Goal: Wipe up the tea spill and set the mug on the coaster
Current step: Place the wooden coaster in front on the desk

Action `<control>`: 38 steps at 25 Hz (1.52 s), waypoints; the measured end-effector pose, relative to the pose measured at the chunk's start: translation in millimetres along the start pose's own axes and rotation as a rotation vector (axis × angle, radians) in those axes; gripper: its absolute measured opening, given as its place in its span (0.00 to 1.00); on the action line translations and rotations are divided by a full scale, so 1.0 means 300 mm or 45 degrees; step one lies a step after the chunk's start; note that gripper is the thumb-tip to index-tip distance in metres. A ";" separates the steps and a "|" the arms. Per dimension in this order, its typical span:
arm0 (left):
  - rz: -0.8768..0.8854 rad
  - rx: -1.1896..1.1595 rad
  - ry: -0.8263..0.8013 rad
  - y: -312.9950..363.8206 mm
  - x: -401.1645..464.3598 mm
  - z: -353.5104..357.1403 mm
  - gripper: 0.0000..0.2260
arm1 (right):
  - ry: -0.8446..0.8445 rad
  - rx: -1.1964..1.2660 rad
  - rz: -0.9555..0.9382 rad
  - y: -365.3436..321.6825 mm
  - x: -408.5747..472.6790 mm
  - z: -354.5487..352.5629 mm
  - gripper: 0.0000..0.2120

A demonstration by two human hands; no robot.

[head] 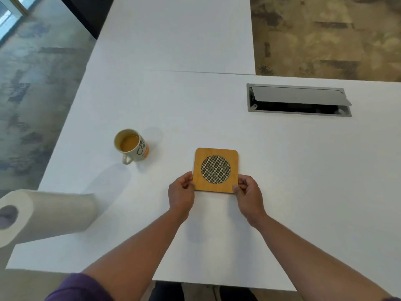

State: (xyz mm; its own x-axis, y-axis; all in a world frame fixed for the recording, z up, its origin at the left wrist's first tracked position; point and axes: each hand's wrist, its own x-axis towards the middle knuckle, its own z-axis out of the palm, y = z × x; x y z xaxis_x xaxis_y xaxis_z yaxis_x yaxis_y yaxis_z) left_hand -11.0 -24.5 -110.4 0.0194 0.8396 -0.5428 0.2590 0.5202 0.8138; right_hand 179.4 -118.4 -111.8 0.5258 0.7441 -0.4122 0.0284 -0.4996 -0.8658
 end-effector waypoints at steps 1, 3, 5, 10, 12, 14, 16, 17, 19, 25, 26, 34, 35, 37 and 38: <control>-0.010 0.035 -0.024 -0.016 -0.024 -0.018 0.18 | 0.005 -0.034 -0.012 0.009 -0.025 0.003 0.14; -0.004 0.135 -0.076 -0.046 -0.068 -0.050 0.19 | 0.026 -0.102 -0.041 0.022 -0.068 0.008 0.14; 0.046 0.256 -0.127 -0.067 -0.097 -0.074 0.20 | 0.039 -0.159 -0.064 0.036 -0.098 0.013 0.14; 0.156 0.491 -0.283 -0.044 -0.098 -0.102 0.22 | -0.021 -0.173 -0.124 0.011 -0.116 0.017 0.21; 0.164 0.562 -0.338 -0.033 -0.091 -0.110 0.23 | -0.047 -0.180 -0.095 0.001 -0.112 0.009 0.26; 0.190 0.610 -0.360 -0.027 -0.081 -0.114 0.24 | -0.057 -0.246 -0.059 0.000 -0.109 0.006 0.28; 0.212 0.640 -0.351 -0.024 -0.069 -0.107 0.23 | -0.043 -0.308 -0.001 0.003 -0.101 0.010 0.27; 0.213 0.639 -0.336 -0.019 -0.066 -0.105 0.22 | -0.032 -0.305 0.022 0.002 -0.097 0.015 0.28; 0.217 0.612 -0.323 -0.004 -0.065 -0.103 0.27 | -0.008 -0.268 0.038 -0.010 -0.093 0.024 0.28; 0.210 0.605 -0.251 -0.009 -0.068 -0.091 0.22 | -0.002 -0.240 0.073 -0.011 -0.093 0.026 0.29; 0.204 0.601 -0.245 -0.010 -0.068 -0.091 0.19 | 0.003 -0.242 0.075 -0.012 -0.093 0.028 0.29; 0.264 0.658 -0.221 -0.013 -0.062 -0.080 0.25 | 0.036 -0.274 0.051 -0.001 -0.090 0.037 0.29; 0.256 0.667 -0.220 -0.010 -0.062 -0.076 0.26 | 0.041 -0.291 0.044 -0.001 -0.091 0.041 0.29; 0.226 0.683 -0.224 0.004 -0.054 -0.068 0.29 | 0.067 -0.330 0.031 -0.008 -0.085 0.054 0.28; 0.211 0.697 -0.227 0.014 -0.046 -0.066 0.30 | 0.081 -0.365 0.030 -0.016 -0.075 0.060 0.28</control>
State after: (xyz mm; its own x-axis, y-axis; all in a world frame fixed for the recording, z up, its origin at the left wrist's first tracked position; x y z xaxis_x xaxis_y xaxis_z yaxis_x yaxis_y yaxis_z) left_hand -29.3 -30.7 -95.4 0.2511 0.8389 -0.4828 0.6979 0.1888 0.6909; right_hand 152.0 -124.7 -103.5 0.5809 0.7063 -0.4046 0.2503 -0.6279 -0.7369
